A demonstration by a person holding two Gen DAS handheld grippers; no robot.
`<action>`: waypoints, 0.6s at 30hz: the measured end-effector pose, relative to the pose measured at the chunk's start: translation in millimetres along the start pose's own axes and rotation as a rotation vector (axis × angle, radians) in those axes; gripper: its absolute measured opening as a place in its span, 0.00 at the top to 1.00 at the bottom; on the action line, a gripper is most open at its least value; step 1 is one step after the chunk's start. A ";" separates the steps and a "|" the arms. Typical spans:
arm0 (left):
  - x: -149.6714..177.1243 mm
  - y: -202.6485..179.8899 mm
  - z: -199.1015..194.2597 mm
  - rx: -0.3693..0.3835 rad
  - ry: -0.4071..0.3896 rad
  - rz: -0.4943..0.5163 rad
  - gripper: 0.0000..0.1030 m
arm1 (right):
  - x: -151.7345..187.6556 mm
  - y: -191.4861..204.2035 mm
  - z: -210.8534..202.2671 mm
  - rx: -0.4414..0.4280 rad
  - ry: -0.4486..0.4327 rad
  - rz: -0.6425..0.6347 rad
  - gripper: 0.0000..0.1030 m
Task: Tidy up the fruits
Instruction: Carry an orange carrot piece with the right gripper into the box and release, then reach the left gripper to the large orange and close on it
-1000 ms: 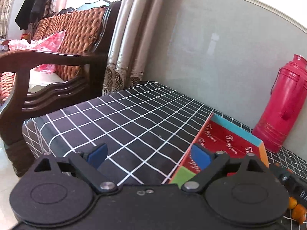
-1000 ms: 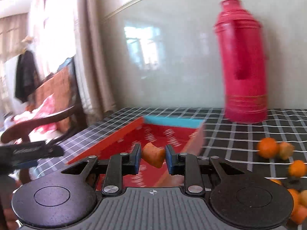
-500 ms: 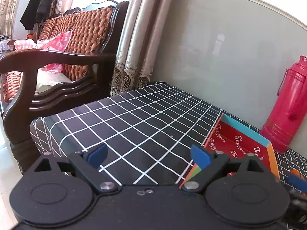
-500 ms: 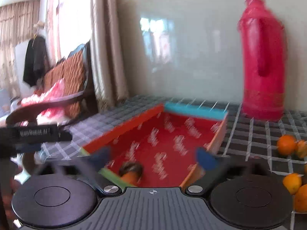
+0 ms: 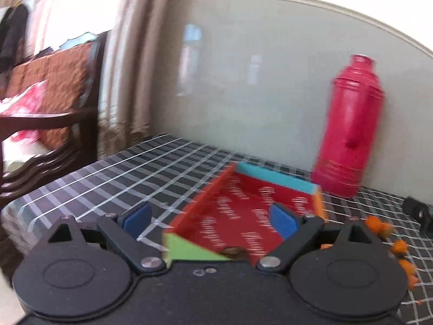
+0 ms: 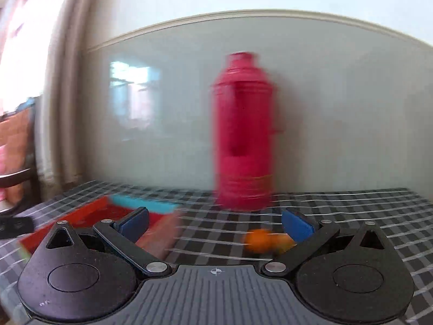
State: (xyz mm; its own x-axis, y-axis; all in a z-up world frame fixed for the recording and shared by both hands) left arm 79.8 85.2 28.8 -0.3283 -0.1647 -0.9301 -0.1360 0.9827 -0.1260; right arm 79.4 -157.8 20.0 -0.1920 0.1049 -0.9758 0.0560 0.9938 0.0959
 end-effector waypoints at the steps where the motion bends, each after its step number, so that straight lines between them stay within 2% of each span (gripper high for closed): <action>1: 0.9 -8.9 -0.5 0.024 -0.004 0.015 0.15 | -1.5 -11.3 -2.1 0.051 -0.008 0.012 0.00; 6: 10.5 -56.5 0.8 0.159 0.001 0.089 0.15 | -4.3 -64.6 -3.9 0.232 0.011 0.087 0.00; 9: 17.2 -83.1 2.4 0.232 0.015 0.123 0.15 | -2.2 -93.4 -8.9 0.264 0.032 0.155 0.00; 11: 22.5 -98.4 4.2 0.252 0.018 0.157 0.15 | -1.5 -107.3 -14.5 0.281 0.031 0.183 0.00; 14: 31.9 -122.3 10.3 0.273 0.036 0.207 0.17 | 0.2 -120.7 -28.7 0.350 0.007 0.164 0.00; 18: 40.4 -141.9 23.9 0.324 0.104 0.200 0.23 | 0.2 -127.7 -33.2 0.427 -0.019 0.096 0.00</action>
State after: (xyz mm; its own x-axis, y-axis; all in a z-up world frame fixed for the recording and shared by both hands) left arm 108.2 -58.8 0.8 -0.4141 0.0415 -0.9093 0.2365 0.9696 -0.0635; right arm 39.7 -283.5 14.1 -0.1481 0.1915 -0.9703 0.4733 0.8752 0.1005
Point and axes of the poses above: each gripper's, at about its wrist camera, not at the fingertips, and z roughly the way its jaws point, y to its left, x to its underside, the point moved 1 cm from there along z, roughly the way its jaws point, and after that the axes turned 3 degrees about x, right-handed, at the moved point
